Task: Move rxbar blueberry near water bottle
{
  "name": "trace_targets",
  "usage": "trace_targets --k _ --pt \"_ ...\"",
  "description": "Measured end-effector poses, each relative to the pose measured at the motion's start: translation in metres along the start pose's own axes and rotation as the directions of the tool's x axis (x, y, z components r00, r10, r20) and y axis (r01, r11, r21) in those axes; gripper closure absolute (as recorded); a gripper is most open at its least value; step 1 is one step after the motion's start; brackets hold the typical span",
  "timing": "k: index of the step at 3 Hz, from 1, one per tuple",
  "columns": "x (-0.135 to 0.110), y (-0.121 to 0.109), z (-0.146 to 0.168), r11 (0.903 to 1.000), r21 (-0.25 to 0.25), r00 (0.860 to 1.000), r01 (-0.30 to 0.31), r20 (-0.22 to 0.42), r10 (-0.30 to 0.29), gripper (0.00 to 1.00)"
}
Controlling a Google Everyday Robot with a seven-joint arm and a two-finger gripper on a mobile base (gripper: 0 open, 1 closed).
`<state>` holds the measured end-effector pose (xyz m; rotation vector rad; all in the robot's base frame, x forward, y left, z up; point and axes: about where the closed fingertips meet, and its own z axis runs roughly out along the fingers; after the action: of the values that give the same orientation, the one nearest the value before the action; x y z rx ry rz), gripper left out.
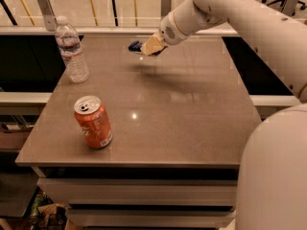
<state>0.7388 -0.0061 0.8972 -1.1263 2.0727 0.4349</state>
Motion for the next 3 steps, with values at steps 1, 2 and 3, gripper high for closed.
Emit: trace_targets --k 1,2,3 --pt "-0.009 0.032 0.008 0.9993 -0.016 0.999 0.035 0.007 -0.035 1.0" --pt "-0.013 0.06 0.021 0.997 -0.037 0.998 0.068 0.014 -0.068 1.0" --pt "-0.017 0.081 0.034 0.9926 -0.068 0.995 0.1 0.025 -0.099 1.0"
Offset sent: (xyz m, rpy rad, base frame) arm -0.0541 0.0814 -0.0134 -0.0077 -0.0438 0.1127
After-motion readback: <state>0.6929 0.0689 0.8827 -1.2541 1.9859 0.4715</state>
